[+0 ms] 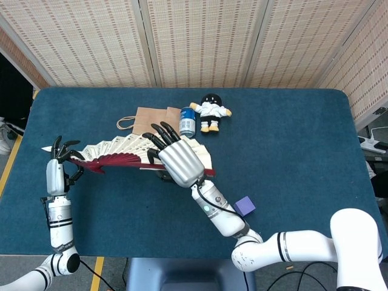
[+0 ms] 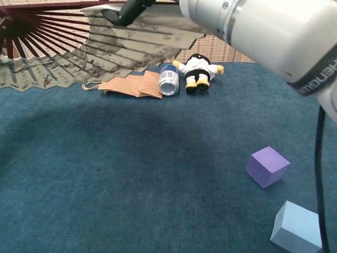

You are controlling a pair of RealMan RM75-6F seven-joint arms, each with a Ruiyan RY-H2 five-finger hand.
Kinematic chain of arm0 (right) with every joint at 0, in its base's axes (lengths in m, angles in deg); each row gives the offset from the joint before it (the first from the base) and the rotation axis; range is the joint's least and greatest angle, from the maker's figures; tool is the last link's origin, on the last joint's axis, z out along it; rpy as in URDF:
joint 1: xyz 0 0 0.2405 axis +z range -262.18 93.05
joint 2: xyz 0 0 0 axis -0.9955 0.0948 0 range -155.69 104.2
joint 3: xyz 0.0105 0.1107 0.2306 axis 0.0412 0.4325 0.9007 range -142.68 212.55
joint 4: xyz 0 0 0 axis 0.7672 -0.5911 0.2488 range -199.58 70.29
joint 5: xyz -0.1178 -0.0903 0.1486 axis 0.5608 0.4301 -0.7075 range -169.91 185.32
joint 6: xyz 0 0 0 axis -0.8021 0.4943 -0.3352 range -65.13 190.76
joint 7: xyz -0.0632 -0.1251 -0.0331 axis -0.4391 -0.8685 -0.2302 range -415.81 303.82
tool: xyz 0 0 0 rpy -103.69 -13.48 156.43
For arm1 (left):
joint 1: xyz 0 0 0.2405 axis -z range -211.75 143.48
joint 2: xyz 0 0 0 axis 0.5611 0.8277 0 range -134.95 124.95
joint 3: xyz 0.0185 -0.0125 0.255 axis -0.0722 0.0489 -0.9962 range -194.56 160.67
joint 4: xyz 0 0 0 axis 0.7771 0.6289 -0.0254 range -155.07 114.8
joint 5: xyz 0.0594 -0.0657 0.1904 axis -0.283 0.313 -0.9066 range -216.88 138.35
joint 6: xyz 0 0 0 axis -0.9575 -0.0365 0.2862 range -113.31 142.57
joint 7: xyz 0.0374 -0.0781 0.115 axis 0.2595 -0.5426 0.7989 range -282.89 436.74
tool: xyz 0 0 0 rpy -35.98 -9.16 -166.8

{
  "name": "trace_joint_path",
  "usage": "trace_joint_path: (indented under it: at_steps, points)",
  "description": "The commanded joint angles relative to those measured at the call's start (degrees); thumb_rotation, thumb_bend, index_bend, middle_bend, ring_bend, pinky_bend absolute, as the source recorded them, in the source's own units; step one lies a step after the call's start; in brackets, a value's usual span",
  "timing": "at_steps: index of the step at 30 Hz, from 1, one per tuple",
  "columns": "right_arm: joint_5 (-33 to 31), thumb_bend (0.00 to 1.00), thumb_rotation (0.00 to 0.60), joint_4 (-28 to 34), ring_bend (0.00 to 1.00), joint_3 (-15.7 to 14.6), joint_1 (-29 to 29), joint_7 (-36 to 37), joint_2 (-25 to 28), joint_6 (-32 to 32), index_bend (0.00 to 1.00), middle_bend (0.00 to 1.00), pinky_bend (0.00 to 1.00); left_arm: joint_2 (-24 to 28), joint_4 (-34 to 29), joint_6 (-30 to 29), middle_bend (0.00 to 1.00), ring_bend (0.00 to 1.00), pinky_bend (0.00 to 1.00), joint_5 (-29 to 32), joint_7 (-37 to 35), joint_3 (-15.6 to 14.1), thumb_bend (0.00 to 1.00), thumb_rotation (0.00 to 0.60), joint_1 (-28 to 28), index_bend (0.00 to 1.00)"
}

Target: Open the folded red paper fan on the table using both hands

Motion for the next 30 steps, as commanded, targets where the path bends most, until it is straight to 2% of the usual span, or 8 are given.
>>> trace_joint_path:
  at_steps: [1, 5, 12, 16, 18, 23, 27, 30]
  points:
    - [3.75, 0.55, 0.600, 0.94, 0.00, -3.17, -2.21, 0.99, 1.55, 1.00, 0.60, 0.15, 0.00, -4.10, 8.82, -2.41, 0.26, 0.03, 0.07, -1.54, -0.49, -0.24, 0.77, 0.600, 1.44, 0.71]
    - [6.58, 0.55, 0.600, 0.06, 0.00, -5.91, -3.67, 1.14, 1.38, 1.55, 0.60, 0.15, 0.00, -5.77, 13.76, -2.37, 0.25, 0.03, 0.07, -2.58, -1.49, -1.85, 0.73, 0.600, 1.36, 0.63]
    - [9.57, 0.55, 0.600, -1.41, 0.00, -9.70, -6.62, 2.94, -0.61, 2.52, 0.58, 0.15, 0.00, -8.54, 20.13, -2.57, 0.21, 0.02, 0.07, -5.12, -3.97, -6.42, 0.66, 0.600, -0.93, 0.31]
    - [11.65, 0.55, 0.600, -1.70, 0.00, -11.77, -7.93, 3.07, -1.44, 2.64, 0.51, 0.15, 0.00, -10.23, 23.92, -2.88, 0.17, 0.00, 0.07, -6.72, -4.37, -9.03, 0.60, 0.600, -2.35, 0.09]
    - [13.07, 0.55, 0.600, -1.60, 0.00, -12.54, -8.59, 3.20, -1.61, 2.96, 0.45, 0.15, 0.00, -10.85, 25.30, -3.54, 0.14, 0.00, 0.07, -7.21, -4.97, -9.69, 0.56, 0.600, -2.91, 0.02]
    - [15.73, 0.55, 0.600, -0.72, 0.00, -14.52, -10.16, 2.69, -1.39, 3.23, 0.41, 0.15, 0.00, -11.30, 28.13, -4.06, 0.10, 0.00, 0.07, -7.92, -4.64, -10.83, 0.52, 0.600, -3.90, 0.00]
    - [17.31, 0.55, 0.600, 0.75, 0.00, -17.62, -11.80, 0.00, 0.00, 2.46, 0.38, 0.15, 0.00, -11.38, 31.26, -1.25, 0.07, 0.00, 0.07, -8.12, -2.99, -12.33, 0.51, 0.600, -5.21, 0.00]
    - [18.52, 0.55, 0.600, 0.94, 0.00, -19.24, -12.78, -1.87, 0.29, 2.11, 0.31, 0.15, 0.00, -11.08, 33.14, 1.96, 0.02, 0.00, 0.06, -8.80, -0.63, -14.10, 0.46, 0.600, -6.10, 0.00]
